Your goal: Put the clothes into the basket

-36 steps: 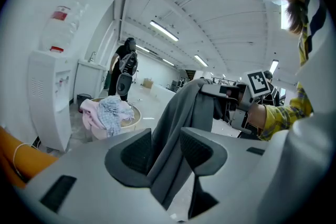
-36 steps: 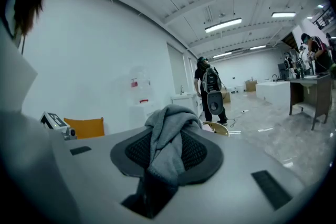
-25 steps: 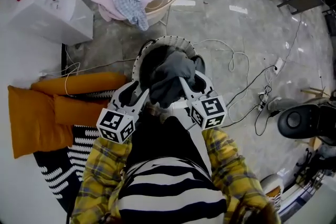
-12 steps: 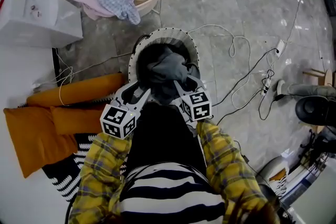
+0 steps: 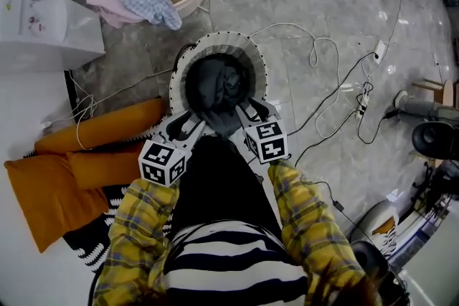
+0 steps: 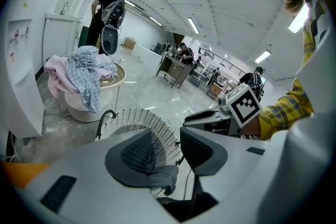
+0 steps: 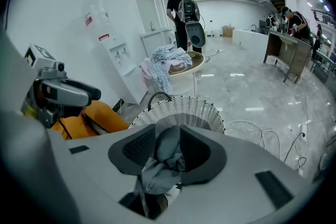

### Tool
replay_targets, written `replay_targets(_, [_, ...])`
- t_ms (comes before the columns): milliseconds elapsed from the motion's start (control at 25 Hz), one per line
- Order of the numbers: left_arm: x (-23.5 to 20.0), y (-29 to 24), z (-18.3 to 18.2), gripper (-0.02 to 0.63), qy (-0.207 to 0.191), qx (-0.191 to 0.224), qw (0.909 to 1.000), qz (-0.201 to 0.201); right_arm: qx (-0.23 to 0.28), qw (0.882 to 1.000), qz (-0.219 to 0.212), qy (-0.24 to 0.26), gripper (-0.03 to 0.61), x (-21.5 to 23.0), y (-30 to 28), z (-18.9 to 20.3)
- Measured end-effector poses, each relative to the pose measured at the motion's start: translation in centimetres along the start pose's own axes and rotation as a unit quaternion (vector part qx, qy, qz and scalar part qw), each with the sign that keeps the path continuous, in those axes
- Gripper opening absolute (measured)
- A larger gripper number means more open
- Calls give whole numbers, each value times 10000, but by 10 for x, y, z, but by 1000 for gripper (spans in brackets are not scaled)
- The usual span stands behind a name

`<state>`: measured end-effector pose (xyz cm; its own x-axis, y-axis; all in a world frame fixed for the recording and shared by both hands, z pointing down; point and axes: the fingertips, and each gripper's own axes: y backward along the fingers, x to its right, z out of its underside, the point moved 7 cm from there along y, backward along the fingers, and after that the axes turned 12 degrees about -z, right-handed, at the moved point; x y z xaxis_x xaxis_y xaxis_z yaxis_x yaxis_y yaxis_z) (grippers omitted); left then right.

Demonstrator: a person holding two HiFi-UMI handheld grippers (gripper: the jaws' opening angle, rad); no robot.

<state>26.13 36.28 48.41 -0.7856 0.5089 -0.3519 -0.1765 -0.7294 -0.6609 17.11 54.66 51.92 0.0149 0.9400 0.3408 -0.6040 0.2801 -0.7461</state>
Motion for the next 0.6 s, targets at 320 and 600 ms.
replay_targets(320, [19,9,-15,178,-322,248,9992,0,581,9982,67,-118,67,-8,40,-9])
replay_targets(600, [38,32,-40,155,-111,724,9973,-70,1010,9941,116,-376,48,-13,74,-15])
